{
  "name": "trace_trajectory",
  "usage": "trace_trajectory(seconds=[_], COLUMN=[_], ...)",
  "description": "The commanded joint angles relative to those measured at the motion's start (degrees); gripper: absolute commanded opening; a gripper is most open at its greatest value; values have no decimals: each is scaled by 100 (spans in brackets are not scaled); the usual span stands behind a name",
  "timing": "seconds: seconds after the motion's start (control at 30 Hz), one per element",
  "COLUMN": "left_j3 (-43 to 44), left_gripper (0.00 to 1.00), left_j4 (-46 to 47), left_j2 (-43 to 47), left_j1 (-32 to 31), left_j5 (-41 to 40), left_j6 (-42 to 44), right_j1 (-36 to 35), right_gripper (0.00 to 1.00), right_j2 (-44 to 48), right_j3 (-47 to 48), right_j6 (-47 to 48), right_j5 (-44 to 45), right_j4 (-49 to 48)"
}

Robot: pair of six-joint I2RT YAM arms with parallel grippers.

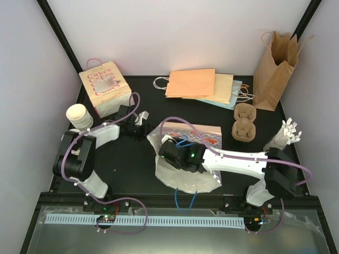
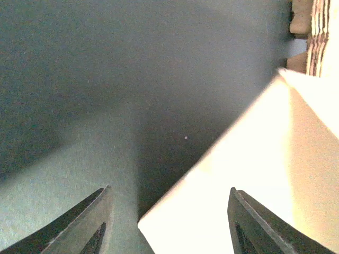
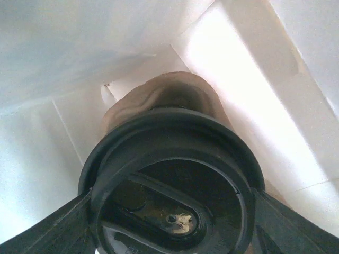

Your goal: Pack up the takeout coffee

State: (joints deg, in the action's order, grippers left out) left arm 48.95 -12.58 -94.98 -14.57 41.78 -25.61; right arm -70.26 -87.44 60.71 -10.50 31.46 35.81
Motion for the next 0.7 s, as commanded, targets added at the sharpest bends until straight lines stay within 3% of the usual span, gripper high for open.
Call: trace_trajectory(seconds=[0.0, 0.4, 0.67], left_j3=[-221, -536, -857], left_gripper=[62, 63, 65], left_j4=[-243, -513, -387], left_j2=[594, 1561, 2506], left_j1=[113, 114, -96], left_j5=[-192, -188, -155], left_j6=[65, 54, 200], right_j1=[341, 1891, 2741], right_gripper=[63, 64, 64], right_j2=[-254, -837, -1547], right_j3=[362, 1781, 2871], right_j6=[-69, -166, -6], right_j5=[-694, -2466, -3139], right_j4=[523, 1464, 2089])
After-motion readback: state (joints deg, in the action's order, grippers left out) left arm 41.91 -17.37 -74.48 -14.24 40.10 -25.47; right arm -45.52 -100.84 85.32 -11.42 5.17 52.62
